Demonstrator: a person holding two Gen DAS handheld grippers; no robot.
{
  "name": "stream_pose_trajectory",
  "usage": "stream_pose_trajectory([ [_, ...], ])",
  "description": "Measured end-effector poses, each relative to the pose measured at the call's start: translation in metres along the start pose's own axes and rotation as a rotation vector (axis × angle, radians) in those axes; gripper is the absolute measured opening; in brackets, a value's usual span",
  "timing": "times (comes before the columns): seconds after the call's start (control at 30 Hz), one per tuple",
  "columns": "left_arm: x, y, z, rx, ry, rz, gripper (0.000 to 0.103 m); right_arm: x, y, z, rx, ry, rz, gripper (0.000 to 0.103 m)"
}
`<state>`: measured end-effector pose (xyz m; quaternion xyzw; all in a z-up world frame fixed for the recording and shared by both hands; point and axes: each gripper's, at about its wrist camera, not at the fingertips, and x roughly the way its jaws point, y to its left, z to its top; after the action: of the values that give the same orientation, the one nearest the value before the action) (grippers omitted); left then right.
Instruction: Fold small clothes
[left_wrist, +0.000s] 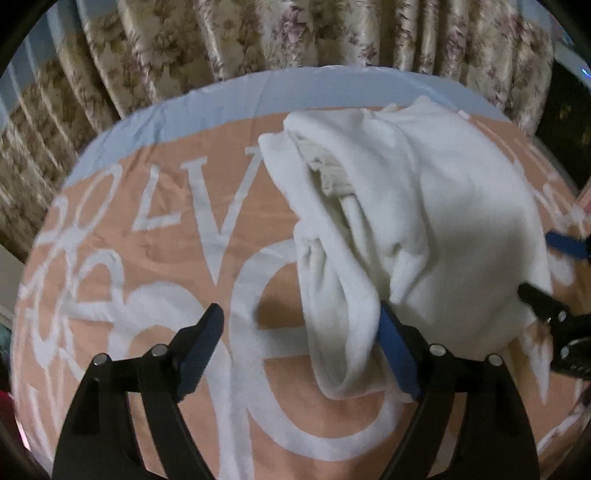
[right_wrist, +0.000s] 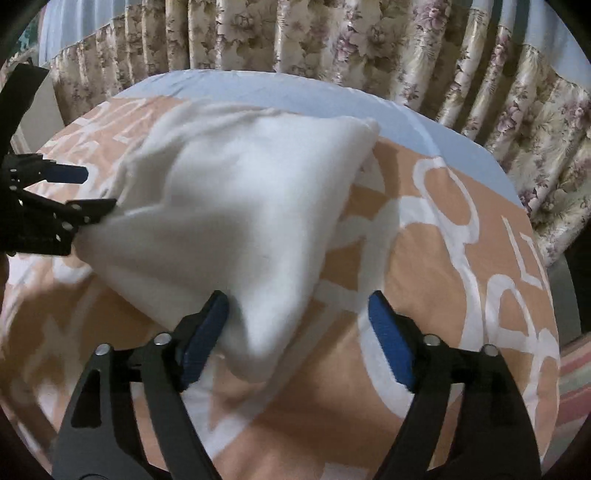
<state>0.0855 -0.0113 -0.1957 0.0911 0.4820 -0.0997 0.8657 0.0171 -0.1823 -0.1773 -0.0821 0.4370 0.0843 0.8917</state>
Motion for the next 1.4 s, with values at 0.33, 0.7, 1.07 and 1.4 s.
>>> stream_pose_trajectory([
  [0.33,-0.046,0.001,-0.012,-0.080,-0.057,0.066,0.096,-0.051,-0.008,0.000,0.187,-0.134,0.080,0.100],
  [0.7,-0.085,-0.017,-0.029,-0.078,-0.156,0.102,0.101,-0.079,0.016,-0.004,0.289,-0.178,-0.177,0.100],
  [1.07,-0.105,-0.024,-0.034,-0.086,-0.218,0.114,0.101,-0.099,0.012,-0.005,0.343,-0.221,-0.248,0.100],
  [1.4,-0.117,-0.021,-0.036,-0.101,-0.248,0.099,0.101,-0.107,0.020,-0.001,0.318,-0.251,-0.230,0.100],
])
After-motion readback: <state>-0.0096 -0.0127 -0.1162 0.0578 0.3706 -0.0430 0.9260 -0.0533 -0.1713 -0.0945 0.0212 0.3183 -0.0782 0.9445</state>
